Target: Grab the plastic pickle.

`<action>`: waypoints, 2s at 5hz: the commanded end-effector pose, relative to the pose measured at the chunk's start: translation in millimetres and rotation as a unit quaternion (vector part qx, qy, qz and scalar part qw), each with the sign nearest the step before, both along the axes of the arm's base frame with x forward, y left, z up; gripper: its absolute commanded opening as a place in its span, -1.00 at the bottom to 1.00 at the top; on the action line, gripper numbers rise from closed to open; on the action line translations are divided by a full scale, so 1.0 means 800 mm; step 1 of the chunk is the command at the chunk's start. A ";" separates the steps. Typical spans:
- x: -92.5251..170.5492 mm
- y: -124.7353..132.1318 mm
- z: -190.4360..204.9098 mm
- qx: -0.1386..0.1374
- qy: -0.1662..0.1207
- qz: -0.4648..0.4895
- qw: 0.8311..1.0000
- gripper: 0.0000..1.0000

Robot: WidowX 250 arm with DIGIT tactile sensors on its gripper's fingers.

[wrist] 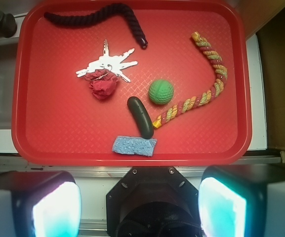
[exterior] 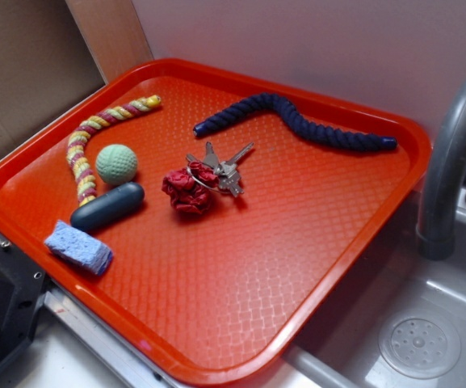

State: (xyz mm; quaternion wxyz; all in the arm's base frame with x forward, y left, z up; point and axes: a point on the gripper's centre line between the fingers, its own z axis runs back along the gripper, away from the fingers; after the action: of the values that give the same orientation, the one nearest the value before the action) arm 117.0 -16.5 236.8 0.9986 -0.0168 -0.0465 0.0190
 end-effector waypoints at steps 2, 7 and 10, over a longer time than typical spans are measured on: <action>0.045 0.018 -0.058 0.001 -0.034 -0.039 0.999 1.00; 0.047 -0.029 -0.247 0.025 0.058 -0.158 0.985 1.00; 0.035 0.008 -0.255 0.007 0.092 -0.269 0.959 1.00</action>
State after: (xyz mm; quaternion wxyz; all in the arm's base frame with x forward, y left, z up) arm 144.4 -10.4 28.8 0.9671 -0.0178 0.0645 -0.2454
